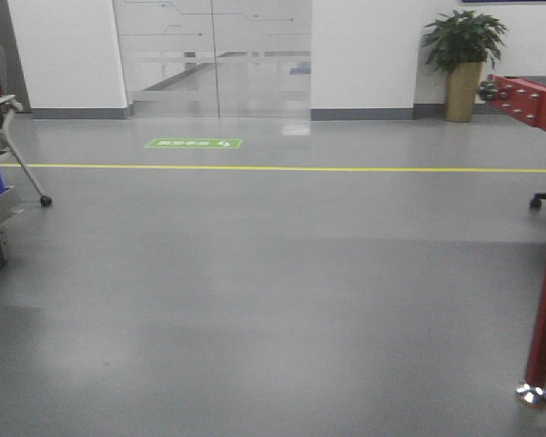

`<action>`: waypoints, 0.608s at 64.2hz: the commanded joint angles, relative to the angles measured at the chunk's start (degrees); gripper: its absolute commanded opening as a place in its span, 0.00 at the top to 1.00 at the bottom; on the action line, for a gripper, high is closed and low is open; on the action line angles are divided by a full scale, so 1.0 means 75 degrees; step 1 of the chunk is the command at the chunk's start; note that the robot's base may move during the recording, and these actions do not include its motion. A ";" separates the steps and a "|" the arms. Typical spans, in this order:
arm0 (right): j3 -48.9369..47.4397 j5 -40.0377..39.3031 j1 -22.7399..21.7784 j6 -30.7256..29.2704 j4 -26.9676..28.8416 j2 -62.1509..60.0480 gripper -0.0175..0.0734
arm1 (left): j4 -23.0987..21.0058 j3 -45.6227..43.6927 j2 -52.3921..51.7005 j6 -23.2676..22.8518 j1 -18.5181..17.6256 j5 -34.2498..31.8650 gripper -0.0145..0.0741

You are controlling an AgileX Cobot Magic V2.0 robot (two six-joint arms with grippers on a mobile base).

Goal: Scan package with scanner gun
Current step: 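Drive the base forward and turn toward the conveyor table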

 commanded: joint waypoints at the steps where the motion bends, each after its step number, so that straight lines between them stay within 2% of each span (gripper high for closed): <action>1: -0.0001 -0.0172 -0.0039 -0.0019 -0.0034 -0.0013 0.99 | -0.0042 -0.0023 -0.0020 -0.0039 0.0011 -0.0098 0.96; 39: -0.0001 -0.0172 -0.0039 -0.0019 -0.0034 -0.0013 0.99 | -0.0042 -0.0023 -0.0020 -0.0039 0.0011 -0.0098 0.96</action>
